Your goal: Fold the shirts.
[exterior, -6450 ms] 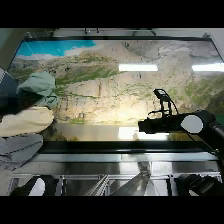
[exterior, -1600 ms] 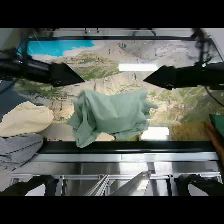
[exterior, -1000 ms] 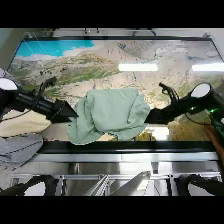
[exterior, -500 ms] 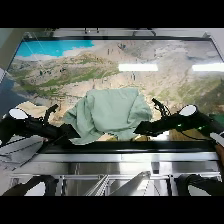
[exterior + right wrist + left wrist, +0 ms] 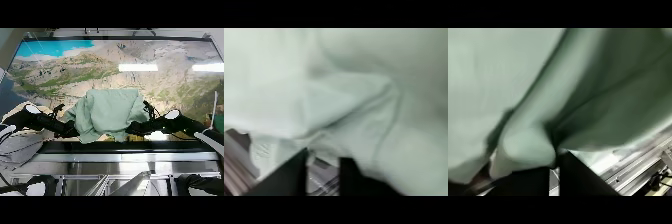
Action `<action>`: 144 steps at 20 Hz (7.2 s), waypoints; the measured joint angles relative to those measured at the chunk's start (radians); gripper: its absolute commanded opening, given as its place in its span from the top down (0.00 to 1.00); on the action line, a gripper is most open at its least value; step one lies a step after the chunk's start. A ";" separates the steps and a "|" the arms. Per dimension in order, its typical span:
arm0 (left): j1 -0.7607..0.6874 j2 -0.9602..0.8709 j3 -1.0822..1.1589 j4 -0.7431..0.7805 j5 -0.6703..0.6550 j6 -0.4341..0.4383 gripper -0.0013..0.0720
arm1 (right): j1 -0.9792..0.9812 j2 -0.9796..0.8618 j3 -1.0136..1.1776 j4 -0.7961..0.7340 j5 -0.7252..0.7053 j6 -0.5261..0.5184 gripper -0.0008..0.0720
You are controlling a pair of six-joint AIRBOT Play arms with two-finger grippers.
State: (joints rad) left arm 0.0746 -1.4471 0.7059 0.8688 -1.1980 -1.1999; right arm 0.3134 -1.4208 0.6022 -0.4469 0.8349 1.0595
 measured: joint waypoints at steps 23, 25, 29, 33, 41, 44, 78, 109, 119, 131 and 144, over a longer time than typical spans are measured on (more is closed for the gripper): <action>0.216 0.687 1.007 -0.357 -0.128 0.045 0.95 | -0.486 0.912 0.616 0.050 0.095 -0.089 0.97; 0.261 0.705 1.124 -0.372 -0.076 0.040 0.95 | -0.560 0.922 0.731 0.039 0.081 -0.092 0.97; 0.301 0.596 1.304 -0.427 -0.079 0.034 0.95 | -0.618 0.812 0.877 0.071 0.113 -0.098 0.97; 0.249 0.400 1.274 -0.478 -0.144 0.034 0.95 | -0.550 0.577 0.919 0.105 0.175 -0.118 0.97; 0.093 -0.101 0.982 -0.463 -0.171 0.174 0.89 | -0.315 -0.003 0.933 0.032 0.133 -0.145 0.93; 0.111 -0.274 0.995 -0.467 -0.134 0.211 0.52 | -0.296 -0.115 0.934 0.020 0.071 -0.145 0.62; -0.200 -0.756 1.284 -0.018 -0.071 0.065 0.03 | -0.217 0.193 -0.332 0.015 0.111 -0.013 0.83; 0.076 -0.660 1.189 -0.363 -0.530 -0.179 0.96 | -0.517 -0.233 0.576 -0.012 0.091 -0.109 0.73; 0.186 -0.654 1.227 -0.346 -0.446 -0.164 0.58 | -0.623 -0.124 0.576 -0.049 0.449 -0.108 0.85; 0.171 -0.654 1.260 -0.191 -0.414 -0.125 0.01 | -0.172 0.400 -0.322 0.124 0.067 0.125 0.27; 0.169 -0.654 1.260 -0.188 -0.447 -0.121 0.01 | 0.208 0.060 -0.188 0.487 -0.190 0.025 0.41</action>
State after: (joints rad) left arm 0.2440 -2.1014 1.9663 0.6804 -1.6451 -1.3205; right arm 0.5217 -1.3613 0.4137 0.0402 0.6445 1.0843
